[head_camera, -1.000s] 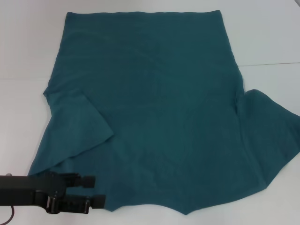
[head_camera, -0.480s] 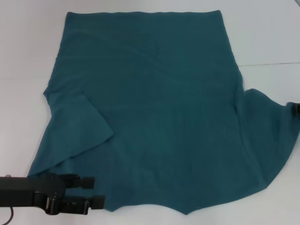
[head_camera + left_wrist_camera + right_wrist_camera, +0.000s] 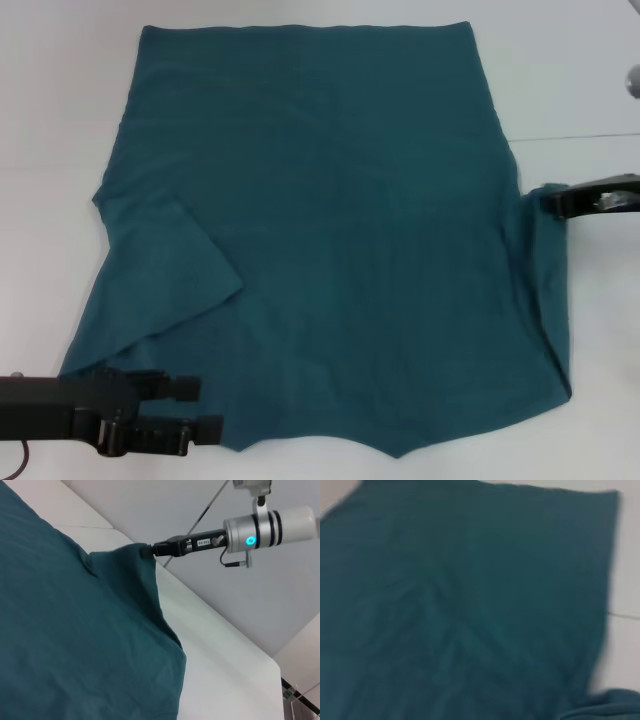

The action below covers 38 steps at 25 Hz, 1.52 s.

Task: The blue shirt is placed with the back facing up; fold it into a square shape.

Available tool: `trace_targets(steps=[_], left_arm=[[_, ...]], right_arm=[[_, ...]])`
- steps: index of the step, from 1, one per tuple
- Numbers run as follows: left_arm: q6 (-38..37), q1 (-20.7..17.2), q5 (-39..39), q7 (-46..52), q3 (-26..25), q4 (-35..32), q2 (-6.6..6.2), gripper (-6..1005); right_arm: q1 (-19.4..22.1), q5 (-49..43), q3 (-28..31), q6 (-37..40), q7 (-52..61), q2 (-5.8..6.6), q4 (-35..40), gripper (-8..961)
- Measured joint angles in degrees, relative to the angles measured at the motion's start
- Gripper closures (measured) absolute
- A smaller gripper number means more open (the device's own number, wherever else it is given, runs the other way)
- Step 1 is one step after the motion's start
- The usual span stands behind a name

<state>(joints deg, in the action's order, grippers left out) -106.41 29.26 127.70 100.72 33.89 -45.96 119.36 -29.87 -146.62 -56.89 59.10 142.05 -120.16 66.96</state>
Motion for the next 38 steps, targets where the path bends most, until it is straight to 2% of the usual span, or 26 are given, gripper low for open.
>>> trace_targets(steps=[8, 12, 18, 24, 30, 35, 38], left_arm=[[0.2, -0.1, 0.0, -0.1, -0.2, 0.1, 0.0, 114], [0.2, -0.4, 0.0, -0.1, -0.1, 0.2, 0.0, 114], [0.3, -0.8, 0.0, -0.2, -0.2, 0.2, 0.14, 115], [0.7, -1.4, 0.0, -0.1, -0.9, 0.0, 0.17, 116], [1.7, -1.5, 0.0, -0.2, -2.3, 0.1, 0.02, 117], [1.8, -1.5, 0.9, 1.5, -3.9, -1.9, -0.9, 118], [1.5, -1.5, 2.5, 3.5, -5.7, -4.0, -1.4, 118]], right_arm=[[0.5, 3.6, -11.2, 1.0, 0.2, -0.02, 3.2, 904], [-0.1, 3.6, -14.5, 0.7, 0.1, -0.03, 2.6, 891], [-2.3, 3.7, -15.2, 1.5, 0.9, 0.12, -0.3, 872], [-2.2, 4.1, -15.1, 1.6, 0.7, 0.22, -0.1, 853], [-1.9, 6.3, -14.9, 1.6, 0.2, 0.27, 0.1, 626], [-1.8, 6.5, -13.3, 4.1, 0.2, 0.33, 1.4, 379], [-1.4, 6.5, -11.4, 7.3, 0.2, 0.37, 3.3, 142]])
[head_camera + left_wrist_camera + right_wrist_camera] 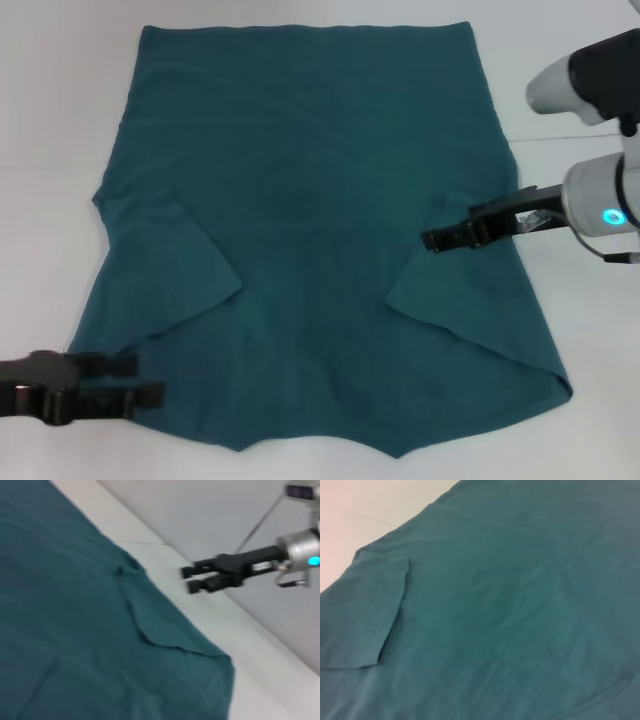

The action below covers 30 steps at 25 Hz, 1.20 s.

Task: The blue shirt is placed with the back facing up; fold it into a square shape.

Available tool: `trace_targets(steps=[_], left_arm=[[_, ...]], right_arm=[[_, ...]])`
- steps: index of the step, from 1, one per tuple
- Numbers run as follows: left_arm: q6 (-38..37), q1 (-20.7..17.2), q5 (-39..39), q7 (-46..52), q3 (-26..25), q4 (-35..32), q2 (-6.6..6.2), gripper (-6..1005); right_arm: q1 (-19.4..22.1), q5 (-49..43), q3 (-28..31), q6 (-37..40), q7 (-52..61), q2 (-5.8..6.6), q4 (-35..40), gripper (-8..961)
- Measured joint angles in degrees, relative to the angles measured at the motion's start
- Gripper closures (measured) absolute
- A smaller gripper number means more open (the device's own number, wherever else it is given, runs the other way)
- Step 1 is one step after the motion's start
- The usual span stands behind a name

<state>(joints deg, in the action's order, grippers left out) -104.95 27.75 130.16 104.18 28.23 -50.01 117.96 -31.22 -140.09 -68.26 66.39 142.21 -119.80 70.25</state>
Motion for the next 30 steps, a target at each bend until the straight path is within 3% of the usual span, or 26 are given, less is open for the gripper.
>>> trace_targets(steps=[5, 12, 20, 30], left_arm=[[3.8, 0.5, 8.0, 11.0, -1.8, -4.5, -1.26, 119], [6.9, 2.0, 12.3, 17.8, -2.4, -4.7, -1.9, 120], [15.3, 3.1, 15.3, 23.5, -1.0, -3.3, -1.89, 121], [24.2, 3.7, 17.3, 27.0, 5.4, -0.4, -1.35, 123]], right_arm=[[1.8, 0.8, 1.2, 9.5, -3.7, -0.07, 5.9, 23], [2.0, 5.6, 1.6, 19.2, -12.6, -0.07, 6.8, 26], [2.6, 8.0, 1.7, 21.9, -15.6, -0.07, 7.4, 29], [2.5, 8.1, 1.3, 21.1, -15.9, -0.17, 7.3, 33]])
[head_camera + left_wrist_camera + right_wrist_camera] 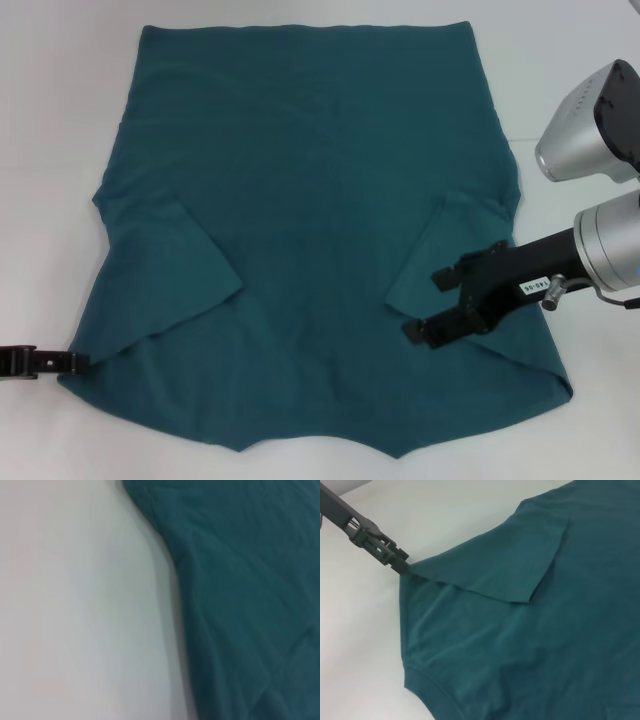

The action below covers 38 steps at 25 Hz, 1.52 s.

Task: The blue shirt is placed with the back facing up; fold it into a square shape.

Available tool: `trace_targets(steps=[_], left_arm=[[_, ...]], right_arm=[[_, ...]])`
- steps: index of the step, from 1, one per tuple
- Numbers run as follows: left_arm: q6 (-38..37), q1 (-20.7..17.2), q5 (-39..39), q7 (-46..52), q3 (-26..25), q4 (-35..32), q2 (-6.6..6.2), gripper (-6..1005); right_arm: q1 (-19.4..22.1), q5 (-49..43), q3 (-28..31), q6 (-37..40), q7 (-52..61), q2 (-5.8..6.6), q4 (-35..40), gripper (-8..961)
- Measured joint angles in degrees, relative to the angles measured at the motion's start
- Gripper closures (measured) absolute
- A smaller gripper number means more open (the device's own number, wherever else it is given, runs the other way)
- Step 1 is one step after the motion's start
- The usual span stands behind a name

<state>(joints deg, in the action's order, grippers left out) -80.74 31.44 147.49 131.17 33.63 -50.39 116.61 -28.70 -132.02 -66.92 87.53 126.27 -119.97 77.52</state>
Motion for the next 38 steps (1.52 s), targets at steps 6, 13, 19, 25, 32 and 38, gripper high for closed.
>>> trace_targets(steps=[6, 13, 19, 25, 32, 38], left_arm=[[0.8, 0.7, 0.3, -0.1, 0.4, 1.3, 0.02, 124], [1.1, 0.9, 0.3, 0.0, 0.9, 1.5, 0.02, 125], [1.7, 1.6, 0.2, 0.0, 0.9, 2.6, 0.33, 126], [1.9, 2.0, 0.5, -0.6, 1.0, 3.5, 0.37, 244], [1.8, 2.1, 0.9, -0.3, 1.7, 3.5, 0.44, 662], [1.8, 2.1, 0.9, -0.3, 1.8, 3.6, 0.47, 828]], right_arm=[[-0.2, -0.1, 0.3, -0.1, -0.1, 0.0, -0.1, 35], [-0.2, -0.2, 0.3, -0.4, -0.1, 0.07, -0.3, 38], [0.0, -0.3, 0.3, -0.8, 0.0, 0.09, -0.3, 40], [0.0, -0.4, 0.3, -0.9, 0.2, 0.09, -0.4, 42], [0.2, -0.4, 0.3, -1.2, 0.2, 0.09, -0.6, 45], [0.3, -0.4, 0.1, -1.5, 0.3, 0.09, -0.6, 46]])
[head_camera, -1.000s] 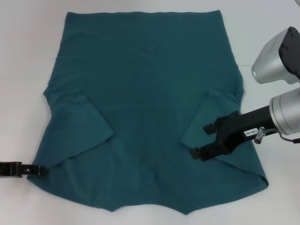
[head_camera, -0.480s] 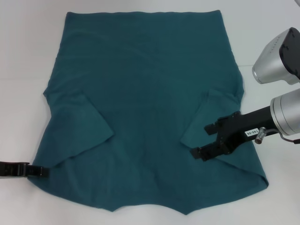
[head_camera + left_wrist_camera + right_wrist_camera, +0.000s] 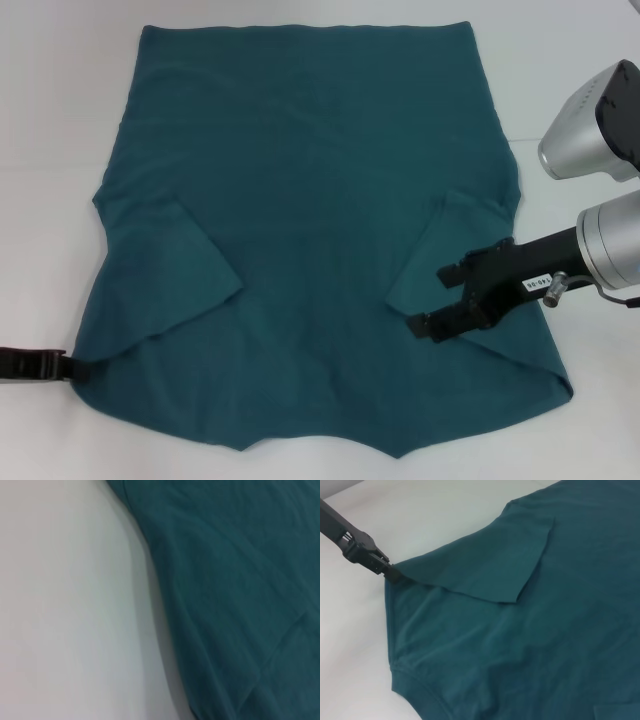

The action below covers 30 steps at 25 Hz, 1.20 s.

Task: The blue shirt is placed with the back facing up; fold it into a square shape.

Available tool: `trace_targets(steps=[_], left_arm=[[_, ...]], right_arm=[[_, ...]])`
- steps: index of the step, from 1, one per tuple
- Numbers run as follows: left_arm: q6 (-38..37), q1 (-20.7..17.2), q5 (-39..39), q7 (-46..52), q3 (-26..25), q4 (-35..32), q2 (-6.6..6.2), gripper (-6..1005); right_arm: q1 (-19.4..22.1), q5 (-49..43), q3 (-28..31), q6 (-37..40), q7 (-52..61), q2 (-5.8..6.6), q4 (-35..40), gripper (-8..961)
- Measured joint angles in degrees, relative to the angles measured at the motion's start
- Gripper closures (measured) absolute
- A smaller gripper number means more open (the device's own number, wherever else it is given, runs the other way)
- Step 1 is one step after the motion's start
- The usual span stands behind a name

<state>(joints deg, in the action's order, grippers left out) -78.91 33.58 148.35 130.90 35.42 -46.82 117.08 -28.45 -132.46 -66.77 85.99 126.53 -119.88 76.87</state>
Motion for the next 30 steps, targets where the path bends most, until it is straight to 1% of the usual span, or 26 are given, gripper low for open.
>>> trace_targets(steps=[7, 11, 13, 16, 19, 20, 26, 30], left_arm=[[0.0, 0.6, 0.0, -0.3, 0.3, 0.0, 0.16, 950], [-0.1, 0.8, -0.2, -0.3, 0.6, 0.1, 0.17, 949], [-0.4, 1.0, -0.2, -0.3, 0.6, 0.1, 0.17, 949], [-0.7, 1.2, -0.3, -0.4, 1.0, 0.1, 0.17, 949], [-0.7, 1.2, -0.3, -0.5, 1.2, 0.0, 0.17, 949], [-0.7, 1.2, -0.3, -0.5, 1.2, 0.0, 0.17, 949], [-0.7, 1.5, -0.5, -1.1, 1.2, 0.1, 0.17, 949], [-0.7, 1.5, -0.5, -1.1, 1.0, 0.1, 0.17, 949]], right_arm=[[0.7, 0.0, 0.2, 0.0, 0.3, -0.09, -0.1, 60], [1.2, -0.1, 0.5, 0.2, 1.7, 0.04, -0.1, 68], [1.0, -1.2, 1.9, 0.6, 3.9, 0.22, -0.1, 72], [-0.3, -6.0, 6.0, 3.0, 8.7, 0.37, 0.0, 73], [-2.4, -12.1, 9.5, 6.8, 13.2, 0.56, 0.0, 73], [-3.2, -15.5, 10.7, 8.7, 15.1, 0.67, 0.0, 73], [-3.9, -20.6, 10.8, 11.8, 19.1, 0.74, -0.2, 72], [-4.3, -23.7, 10.3, 13.1, 21.6, 0.37, -0.5, 72]])
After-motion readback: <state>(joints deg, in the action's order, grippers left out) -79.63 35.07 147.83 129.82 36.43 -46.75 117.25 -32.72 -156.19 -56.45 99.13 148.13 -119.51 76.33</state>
